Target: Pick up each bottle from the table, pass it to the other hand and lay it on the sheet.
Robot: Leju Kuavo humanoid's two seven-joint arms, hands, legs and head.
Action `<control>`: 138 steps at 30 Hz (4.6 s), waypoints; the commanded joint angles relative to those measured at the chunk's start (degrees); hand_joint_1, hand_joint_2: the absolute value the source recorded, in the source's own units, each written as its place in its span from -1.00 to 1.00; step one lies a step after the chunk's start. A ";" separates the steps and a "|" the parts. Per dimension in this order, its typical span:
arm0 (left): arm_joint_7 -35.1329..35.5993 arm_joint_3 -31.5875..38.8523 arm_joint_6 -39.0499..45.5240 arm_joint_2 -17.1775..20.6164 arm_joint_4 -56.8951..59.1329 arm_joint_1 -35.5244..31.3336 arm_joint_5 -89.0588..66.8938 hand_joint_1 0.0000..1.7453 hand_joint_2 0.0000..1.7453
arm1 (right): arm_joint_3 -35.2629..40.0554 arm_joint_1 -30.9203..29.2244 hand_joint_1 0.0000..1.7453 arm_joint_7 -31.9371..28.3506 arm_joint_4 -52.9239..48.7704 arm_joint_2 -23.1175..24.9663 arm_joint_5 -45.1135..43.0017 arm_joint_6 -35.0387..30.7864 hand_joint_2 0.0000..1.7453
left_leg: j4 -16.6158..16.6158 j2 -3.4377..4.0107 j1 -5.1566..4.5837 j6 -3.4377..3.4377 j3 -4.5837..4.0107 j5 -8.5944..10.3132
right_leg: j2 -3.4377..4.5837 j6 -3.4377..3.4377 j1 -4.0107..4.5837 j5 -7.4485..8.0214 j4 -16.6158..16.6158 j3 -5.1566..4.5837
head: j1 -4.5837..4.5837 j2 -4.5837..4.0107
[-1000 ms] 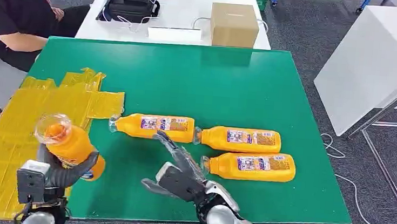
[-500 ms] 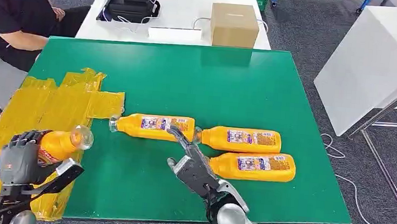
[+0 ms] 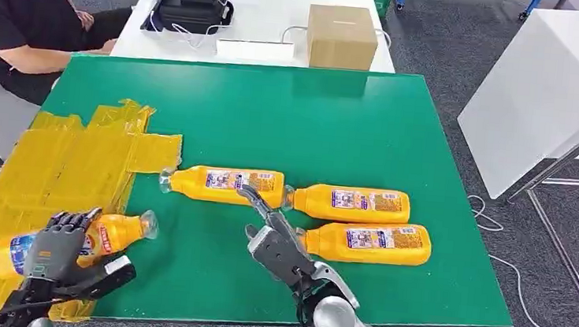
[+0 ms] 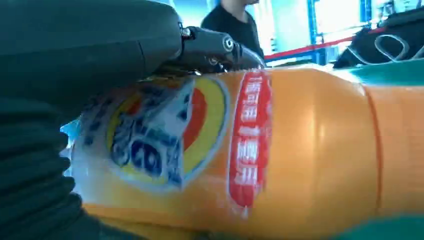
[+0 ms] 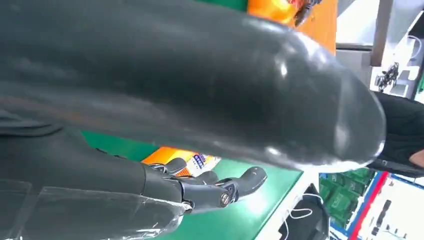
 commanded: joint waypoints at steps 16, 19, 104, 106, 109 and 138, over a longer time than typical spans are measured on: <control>-7.75 -1.22 7.53 -2.77 -1.12 1.01 12.42 -1.00 -1.00 | 0.01 -1.29 -1.00 0.64 1.31 -0.97 0.62 0.67 -1.00 | -0.04 0.00 0.05 -0.05 0.09 -0.01 | -0.06 -0.01 0.04 -0.01 -0.07 0.12 | 0.00 0.00; -16.35 3.18 13.43 -7.58 -4.49 1.27 24.90 -1.00 -1.00 | 0.42 -0.52 -1.00 0.36 0.49 -1.94 3.09 -1.16 -1.00 | -0.05 0.02 0.06 -0.07 0.10 0.00 | -0.07 -0.01 0.05 0.01 -0.09 0.13 | 0.00 0.00; -26.92 6.83 -11.73 -25.86 -30.66 9.86 98.49 -1.00 -1.00 | 3.53 -3.17 1.00 22.13 -4.48 -42.64 27.81 23.24 1.00 | -0.03 0.03 -0.30 0.19 0.05 0.08 | -0.02 0.21 -0.25 0.15 -0.12 0.06 | -0.07 0.00; -27.15 7.05 -11.75 -25.77 -30.61 10.01 98.92 -1.00 -1.00 | 4.86 -3.99 1.00 22.36 -7.31 -46.03 25.85 24.82 1.00 | -0.01 -0.09 -0.30 0.17 0.17 0.08 | -0.18 0.24 -0.24 0.15 -0.17 0.19 | -0.02 0.00; -27.36 7.07 -11.77 -25.69 -30.52 10.06 99.35 -1.00 -1.00 | 5.95 -4.52 1.00 23.22 -9.98 -49.16 24.18 25.93 1.00 | 0.01 -0.14 -0.35 0.19 0.15 0.13 | -0.22 0.24 -0.28 0.18 -0.16 0.19 | -0.06 0.00; -26.34 2.77 -9.82 -24.19 -28.95 7.18 100.29 -1.00 -1.00 | 4.14 0.92 -1.00 23.31 10.88 -33.75 36.85 19.94 1.00 | -0.22 0.07 -0.31 0.38 0.38 0.39 | -0.08 0.36 -0.25 0.53 -0.50 0.36 | 0.00 0.00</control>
